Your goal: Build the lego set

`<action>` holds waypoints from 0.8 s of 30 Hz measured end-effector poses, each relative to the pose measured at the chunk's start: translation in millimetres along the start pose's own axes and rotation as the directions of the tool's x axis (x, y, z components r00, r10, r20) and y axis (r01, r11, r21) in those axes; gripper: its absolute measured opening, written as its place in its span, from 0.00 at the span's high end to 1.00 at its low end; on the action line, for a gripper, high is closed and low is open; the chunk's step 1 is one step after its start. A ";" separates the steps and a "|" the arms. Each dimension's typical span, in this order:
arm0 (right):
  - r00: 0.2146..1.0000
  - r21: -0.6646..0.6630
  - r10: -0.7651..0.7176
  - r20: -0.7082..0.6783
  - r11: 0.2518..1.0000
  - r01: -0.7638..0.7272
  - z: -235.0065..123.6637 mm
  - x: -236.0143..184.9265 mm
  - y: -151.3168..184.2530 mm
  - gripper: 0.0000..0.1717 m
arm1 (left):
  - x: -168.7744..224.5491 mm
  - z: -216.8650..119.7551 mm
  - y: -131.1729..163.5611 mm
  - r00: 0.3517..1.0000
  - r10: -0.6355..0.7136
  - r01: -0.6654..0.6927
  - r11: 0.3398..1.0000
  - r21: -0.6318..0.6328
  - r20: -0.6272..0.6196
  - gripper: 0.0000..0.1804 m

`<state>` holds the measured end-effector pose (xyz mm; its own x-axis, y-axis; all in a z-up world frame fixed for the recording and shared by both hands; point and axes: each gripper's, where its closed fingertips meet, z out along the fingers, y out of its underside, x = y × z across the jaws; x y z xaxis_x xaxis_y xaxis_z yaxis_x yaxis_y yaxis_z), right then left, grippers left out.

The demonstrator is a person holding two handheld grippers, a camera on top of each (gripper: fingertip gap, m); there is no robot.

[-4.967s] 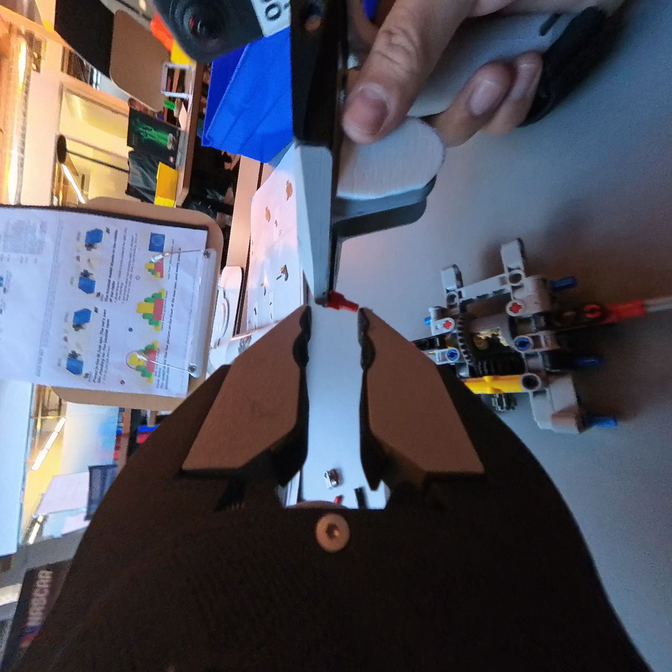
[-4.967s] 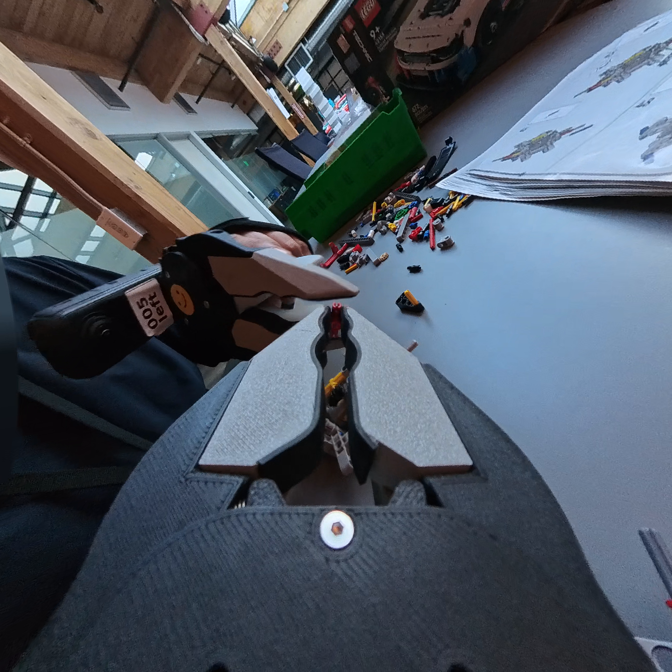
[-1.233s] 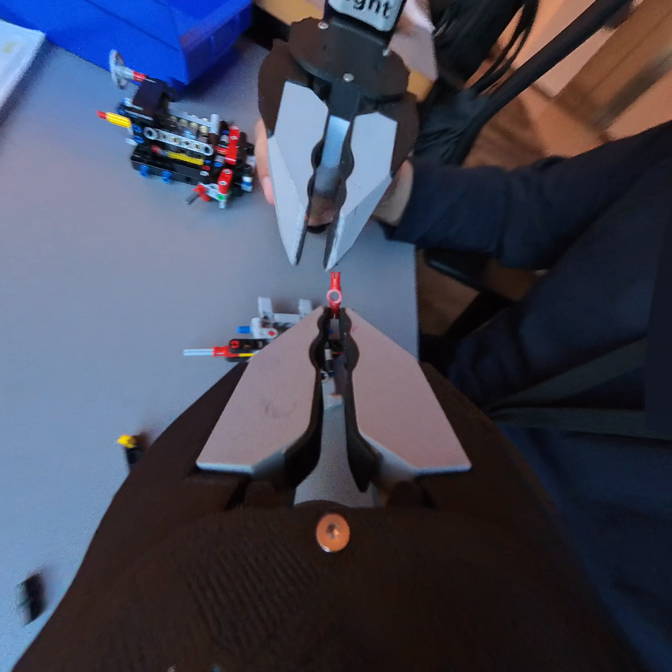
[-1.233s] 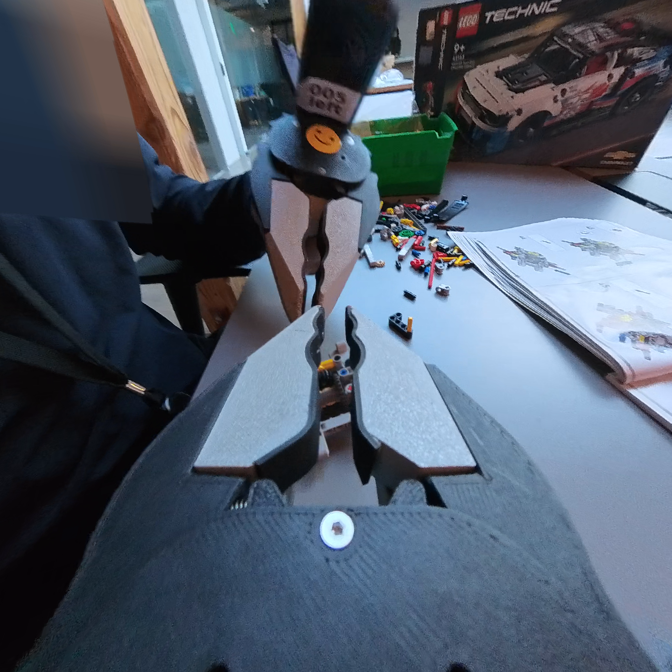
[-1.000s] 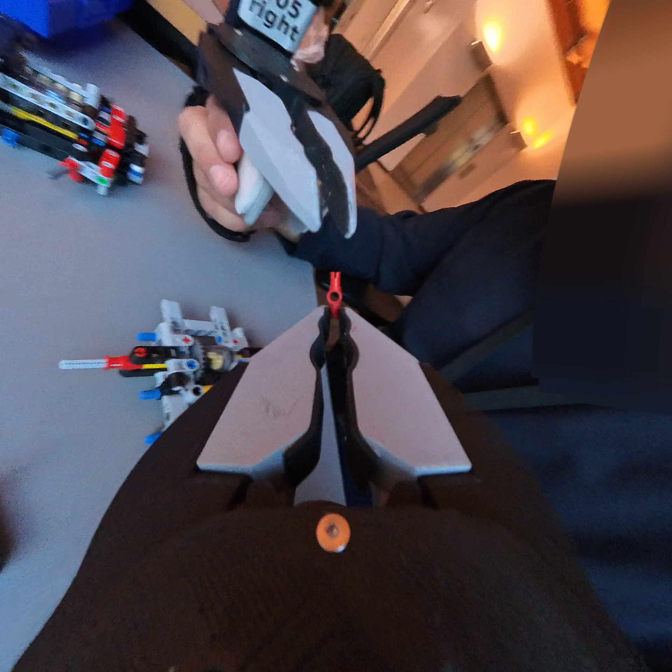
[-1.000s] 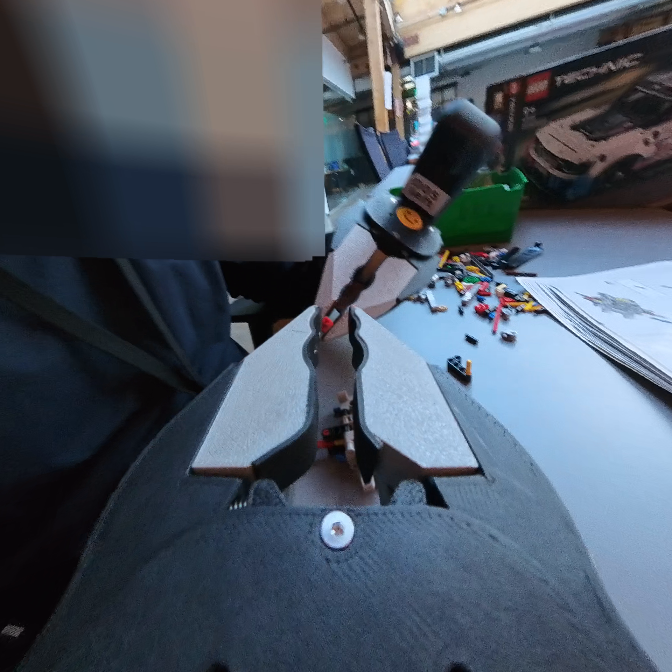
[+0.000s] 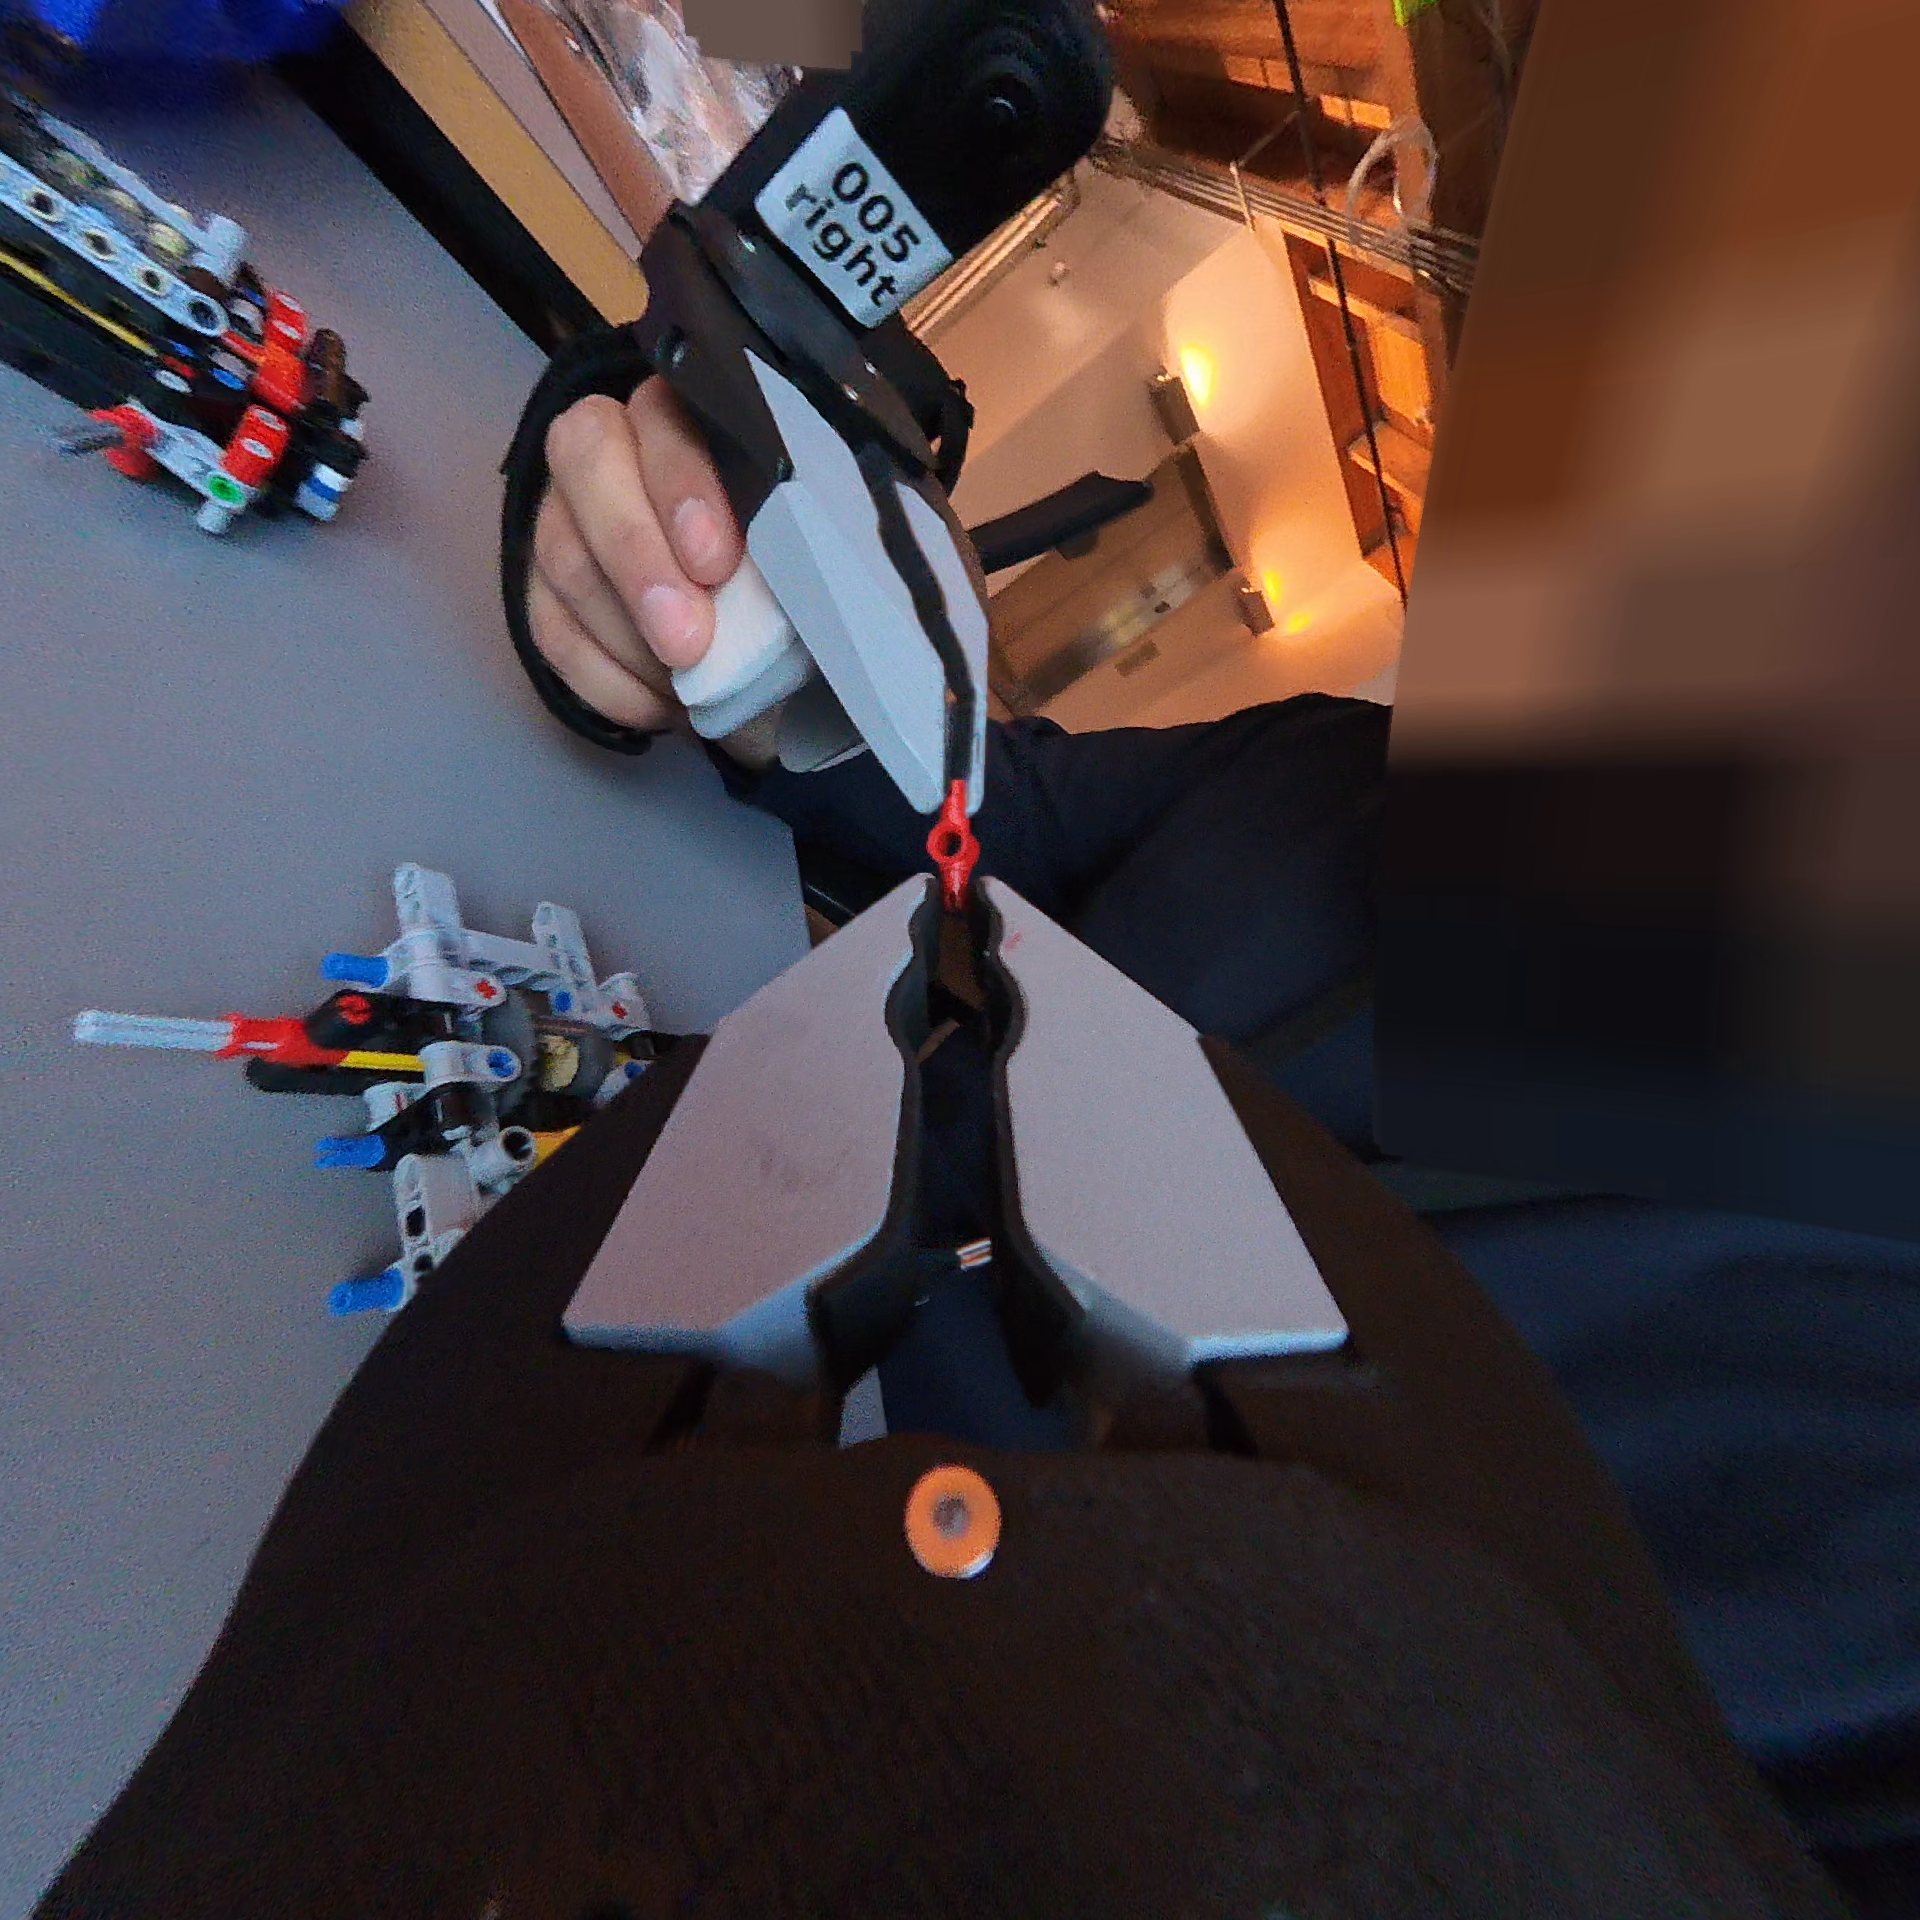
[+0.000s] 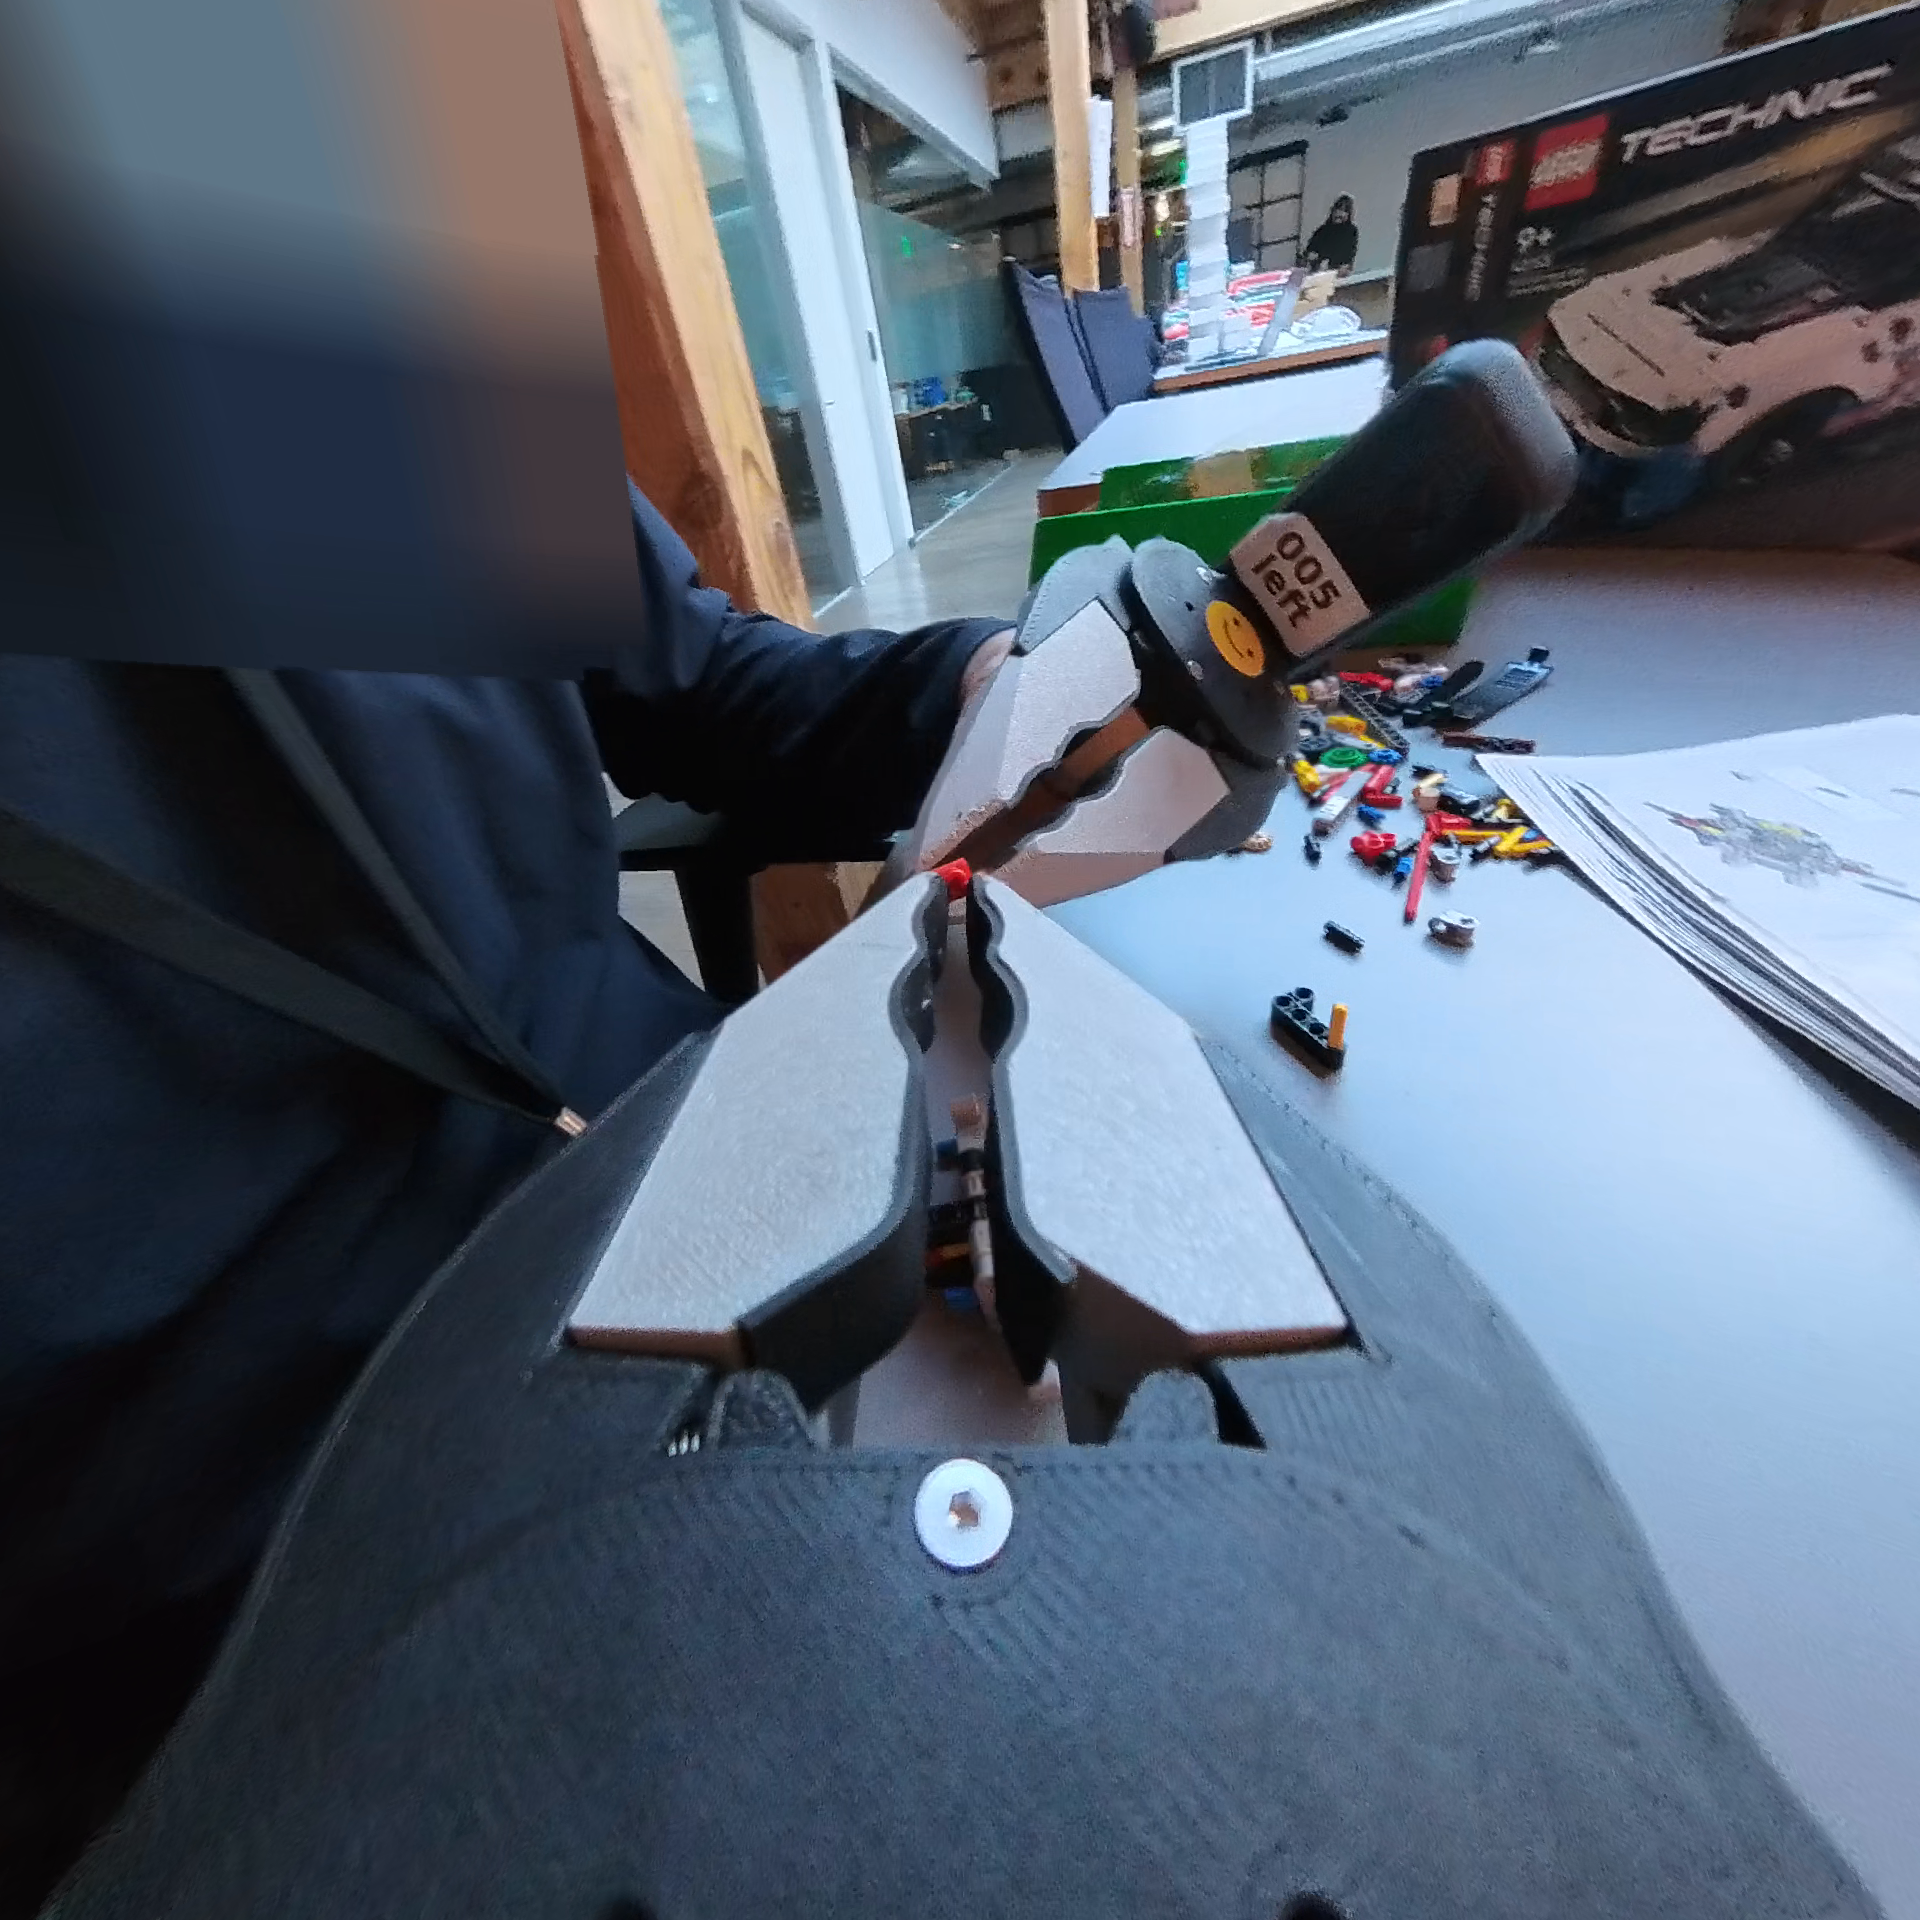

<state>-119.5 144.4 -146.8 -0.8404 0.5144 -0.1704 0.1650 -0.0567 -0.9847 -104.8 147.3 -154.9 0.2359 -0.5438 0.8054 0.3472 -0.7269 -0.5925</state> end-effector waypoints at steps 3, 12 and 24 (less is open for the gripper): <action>0.999 -0.001 0.029 -0.030 1.000 -0.029 -0.9 7.8 1.7 1.00 | -8.3 -1.1 -2.6 0.999 -0.036 0.035 0.999 0.023 0.027 0.99; 0.981 -0.013 0.113 -0.155 0.993 -0.117 -7.4 35.8 11.1 1.00 | -49.0 -29.4 -12.8 0.945 0.034 -0.053 0.997 0.049 0.326 0.81; 0.955 -0.006 0.164 -0.247 0.985 -0.171 -13.4 54.3 16.7 1.00 | -56.1 -27.5 -21.7 0.526 0.542 -0.466 0.828 -0.311 0.655 0.94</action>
<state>-155.5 182.8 -172.0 -0.6480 0.6932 -0.3155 0.3097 -0.1387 -0.9407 -150.5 182.0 -187.7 0.9071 -0.4052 0.1139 -0.1047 -0.4793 -0.8714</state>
